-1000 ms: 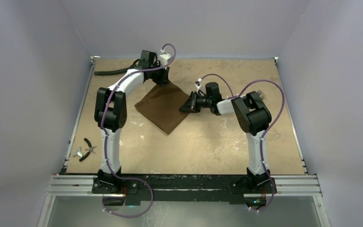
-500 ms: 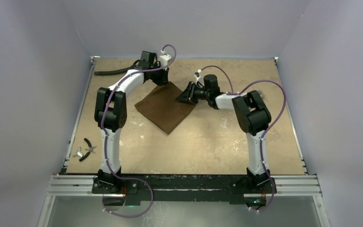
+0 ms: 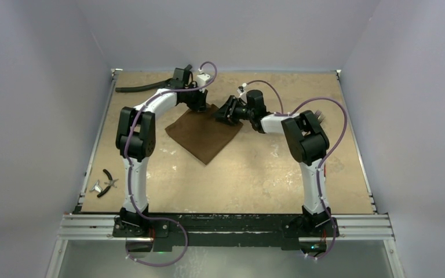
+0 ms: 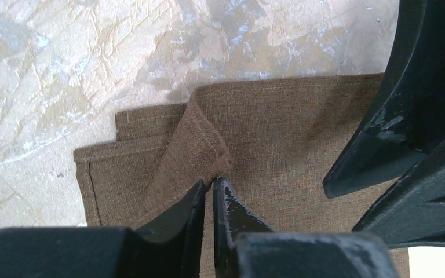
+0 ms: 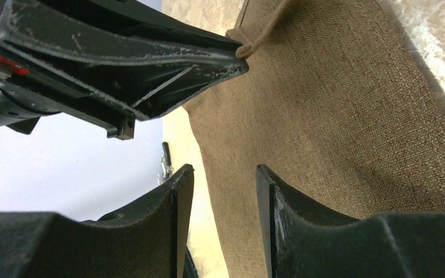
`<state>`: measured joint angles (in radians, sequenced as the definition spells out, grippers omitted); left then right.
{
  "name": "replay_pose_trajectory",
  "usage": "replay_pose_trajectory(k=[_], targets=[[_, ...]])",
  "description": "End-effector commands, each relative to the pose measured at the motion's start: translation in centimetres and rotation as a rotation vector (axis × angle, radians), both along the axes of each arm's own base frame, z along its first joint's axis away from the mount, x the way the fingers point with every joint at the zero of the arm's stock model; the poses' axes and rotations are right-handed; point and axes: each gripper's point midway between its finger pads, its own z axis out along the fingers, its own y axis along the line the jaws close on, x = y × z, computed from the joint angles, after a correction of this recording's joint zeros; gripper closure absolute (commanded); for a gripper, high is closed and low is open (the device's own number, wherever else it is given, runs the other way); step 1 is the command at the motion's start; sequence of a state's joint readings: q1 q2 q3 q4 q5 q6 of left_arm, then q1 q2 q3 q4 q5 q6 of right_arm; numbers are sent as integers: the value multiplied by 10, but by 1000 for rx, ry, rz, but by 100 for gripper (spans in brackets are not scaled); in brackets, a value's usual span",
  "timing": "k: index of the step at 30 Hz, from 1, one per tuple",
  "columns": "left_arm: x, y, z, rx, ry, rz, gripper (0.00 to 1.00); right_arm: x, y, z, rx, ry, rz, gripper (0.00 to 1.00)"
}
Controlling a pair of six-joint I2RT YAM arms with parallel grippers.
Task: Fold the napkin into a case and place the utensils inside
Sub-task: Smooth out the upper triangle-folded napkin at the center of the board.
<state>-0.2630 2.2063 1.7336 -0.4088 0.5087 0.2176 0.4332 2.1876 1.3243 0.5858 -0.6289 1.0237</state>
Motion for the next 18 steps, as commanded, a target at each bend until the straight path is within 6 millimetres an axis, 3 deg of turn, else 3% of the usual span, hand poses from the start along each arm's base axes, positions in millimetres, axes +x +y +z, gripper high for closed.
replay_pose_trajectory(k=[1,5,9,11,14,18], targets=[[8,2,24,9,-95,-5,86,9,7,5,26,2,-45,53],[11,5,24,24,-125,0,79,13,8,1,27,16,-60,53],[15,10,20,57,-151,9,78,15,8,-4,26,30,-70,53],[17,13,19,76,-176,19,81,15,8,-6,31,43,-75,53],[20,16,19,94,-217,36,99,16,8,-7,34,49,-91,52],[16,11,31,63,-246,19,100,25,7,-1,40,48,-129,50]])
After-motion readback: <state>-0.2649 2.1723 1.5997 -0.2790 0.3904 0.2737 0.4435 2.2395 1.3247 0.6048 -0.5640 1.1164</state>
